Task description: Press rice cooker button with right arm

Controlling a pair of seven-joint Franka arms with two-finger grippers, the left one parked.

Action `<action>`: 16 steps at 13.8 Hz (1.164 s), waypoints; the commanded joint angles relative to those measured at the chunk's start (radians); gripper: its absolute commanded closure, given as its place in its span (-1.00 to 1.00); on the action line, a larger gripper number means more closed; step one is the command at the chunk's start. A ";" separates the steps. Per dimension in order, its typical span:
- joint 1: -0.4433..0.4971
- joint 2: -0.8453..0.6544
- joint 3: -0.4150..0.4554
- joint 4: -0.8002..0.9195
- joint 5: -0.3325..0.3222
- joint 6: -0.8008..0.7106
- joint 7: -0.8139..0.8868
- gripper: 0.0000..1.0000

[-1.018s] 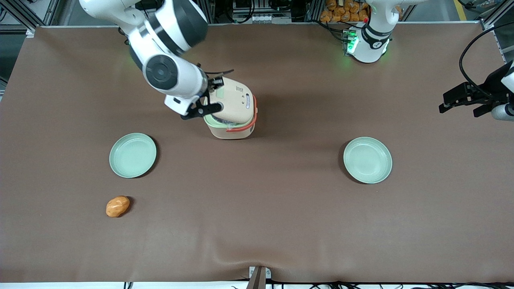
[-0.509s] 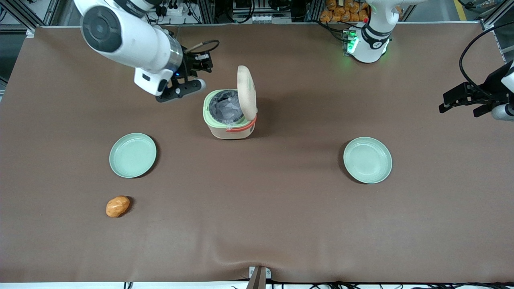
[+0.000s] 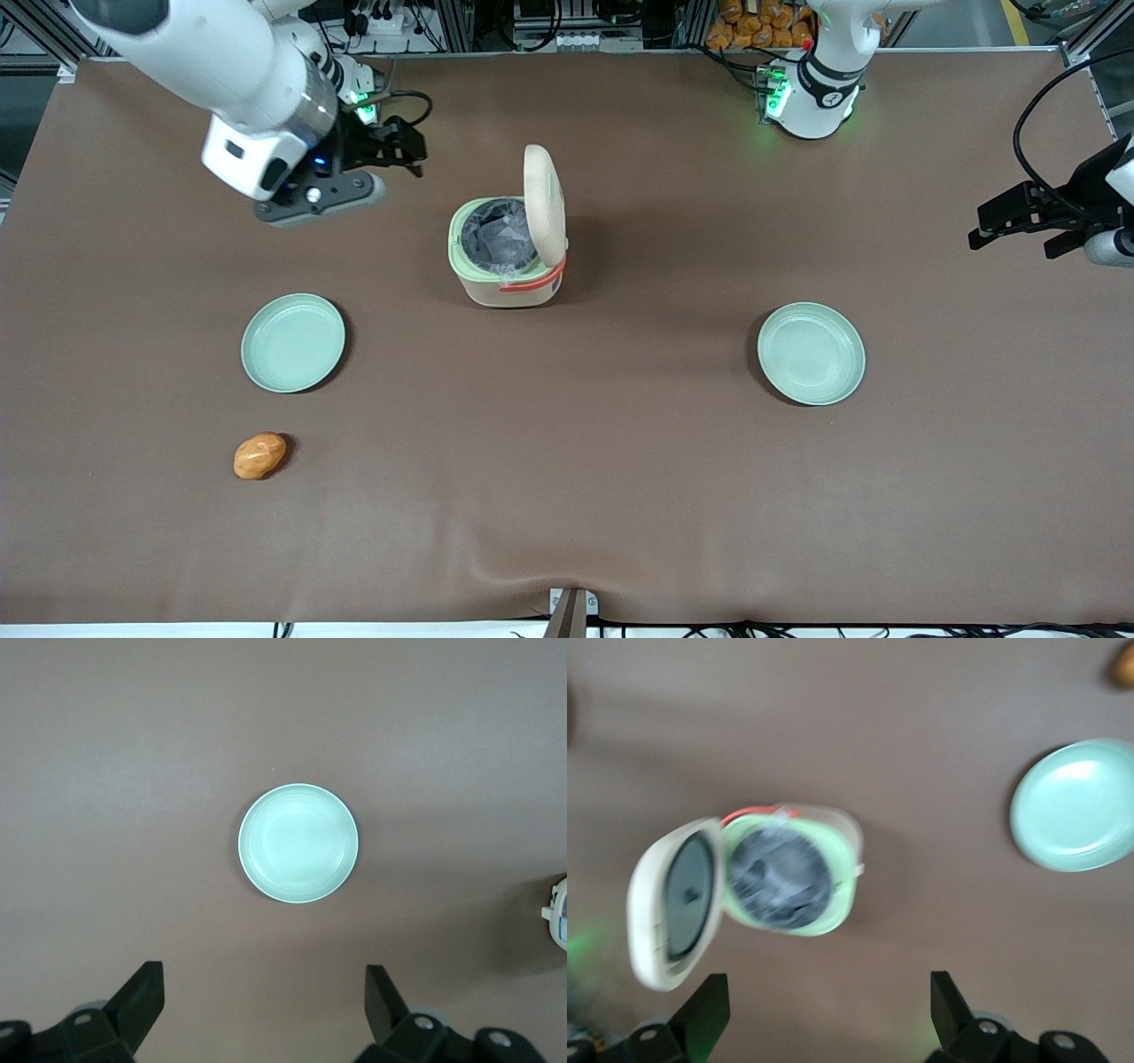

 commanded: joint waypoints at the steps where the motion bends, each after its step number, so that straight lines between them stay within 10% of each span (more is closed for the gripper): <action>1: -0.065 -0.036 0.012 0.030 -0.076 -0.008 -0.004 -1.00; 10: -0.375 -0.074 0.006 0.012 -0.077 -0.030 -0.173 -1.00; 16: -0.411 -0.080 -0.016 -0.102 -0.128 0.054 -0.268 -1.00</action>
